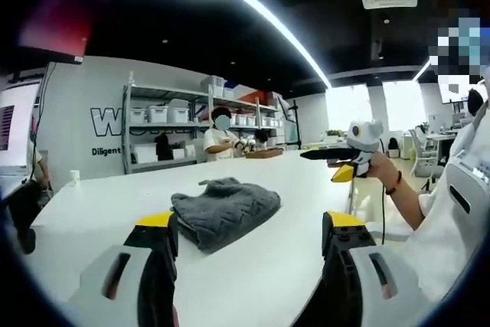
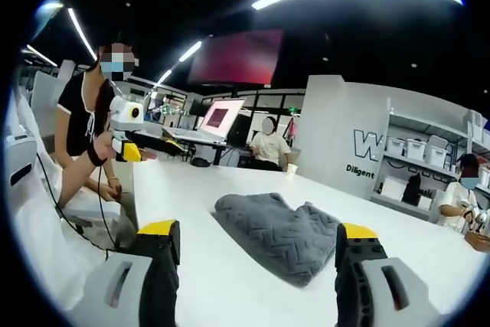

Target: Open the folded towel by lifting each exposed corner and separating the folded layers until the towel lies flat within the target outline without major curled edges

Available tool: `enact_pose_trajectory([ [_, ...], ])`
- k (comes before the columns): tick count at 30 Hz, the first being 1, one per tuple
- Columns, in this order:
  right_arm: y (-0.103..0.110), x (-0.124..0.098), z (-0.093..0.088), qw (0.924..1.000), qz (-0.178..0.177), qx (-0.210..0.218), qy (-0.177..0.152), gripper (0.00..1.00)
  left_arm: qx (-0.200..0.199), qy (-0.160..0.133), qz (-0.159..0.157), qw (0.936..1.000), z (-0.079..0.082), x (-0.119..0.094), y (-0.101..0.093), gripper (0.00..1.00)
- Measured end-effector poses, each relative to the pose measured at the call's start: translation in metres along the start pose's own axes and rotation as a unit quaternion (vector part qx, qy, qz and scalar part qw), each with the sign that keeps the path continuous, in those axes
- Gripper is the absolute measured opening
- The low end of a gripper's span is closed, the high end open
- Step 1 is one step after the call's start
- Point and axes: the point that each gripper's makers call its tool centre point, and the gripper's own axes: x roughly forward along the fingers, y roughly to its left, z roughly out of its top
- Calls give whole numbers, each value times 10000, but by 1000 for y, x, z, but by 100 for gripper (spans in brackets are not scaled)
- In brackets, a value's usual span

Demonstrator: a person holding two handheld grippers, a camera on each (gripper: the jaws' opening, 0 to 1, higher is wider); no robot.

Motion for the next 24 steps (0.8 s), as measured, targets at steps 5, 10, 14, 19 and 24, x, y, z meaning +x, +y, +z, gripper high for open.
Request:
enact_pose_trajectory([
  [5,-1,2,-1,10000,5,-10,23,83,-33,2,13,10000,0,4,4,75],
  [10,-1,3,-2,10000,16,-9,45,83,-54,3,24,10000,0,5,5,75],
  [14,-1,5,-2,10000,20,-14,53,82,-69,48,8,10000,-2,8,5,75],
  [19,-1,5,-1,10000,16,6,38,82,-105,29,-6,9999,-4,10,5,75],
  [24,1,7,-3,10000,35,20,51,82,-129,43,-34,9999,-5,13,6,74],
])
